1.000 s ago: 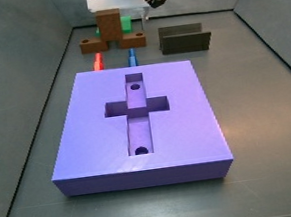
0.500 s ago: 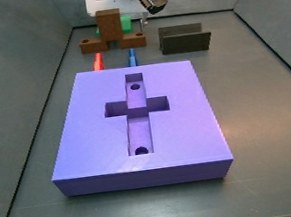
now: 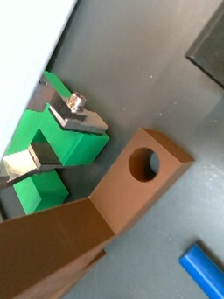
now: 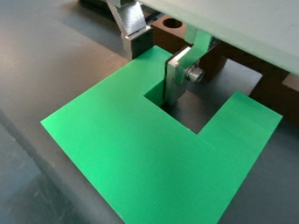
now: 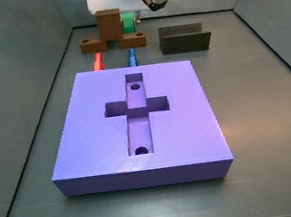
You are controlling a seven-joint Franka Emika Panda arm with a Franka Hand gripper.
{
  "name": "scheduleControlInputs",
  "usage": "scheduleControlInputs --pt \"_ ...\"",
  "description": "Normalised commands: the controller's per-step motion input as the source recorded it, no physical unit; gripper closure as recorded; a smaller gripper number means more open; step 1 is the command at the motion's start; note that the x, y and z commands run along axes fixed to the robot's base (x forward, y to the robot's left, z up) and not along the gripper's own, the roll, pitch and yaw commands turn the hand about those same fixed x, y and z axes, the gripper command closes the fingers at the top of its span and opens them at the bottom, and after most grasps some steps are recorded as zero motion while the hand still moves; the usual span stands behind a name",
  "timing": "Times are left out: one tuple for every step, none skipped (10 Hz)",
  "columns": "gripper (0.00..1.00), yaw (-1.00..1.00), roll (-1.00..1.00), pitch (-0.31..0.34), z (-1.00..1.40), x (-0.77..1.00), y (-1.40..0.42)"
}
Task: Pick up the green object. Move up. Place the green object on the fixture. Regrasp the green object. Move to above the board. Insert the green object.
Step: Pick up the green object.
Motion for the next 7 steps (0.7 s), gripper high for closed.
scheduleControlInputs --pt "1.00 0.00 0.00 0.000 0.00 0.00 0.00" --pt "1.00 0.00 0.00 0.000 0.00 0.00 0.00" --pt "1.00 0.00 0.00 0.000 0.00 0.00 0.00" --pt "1.00 0.00 0.00 0.000 0.00 0.00 0.00" --pt "1.00 0.00 0.00 0.000 0.00 0.00 0.00" --pt "1.00 0.00 0.00 0.000 0.00 0.00 0.00" --pt "1.00 0.00 0.00 0.000 0.00 0.00 0.00"
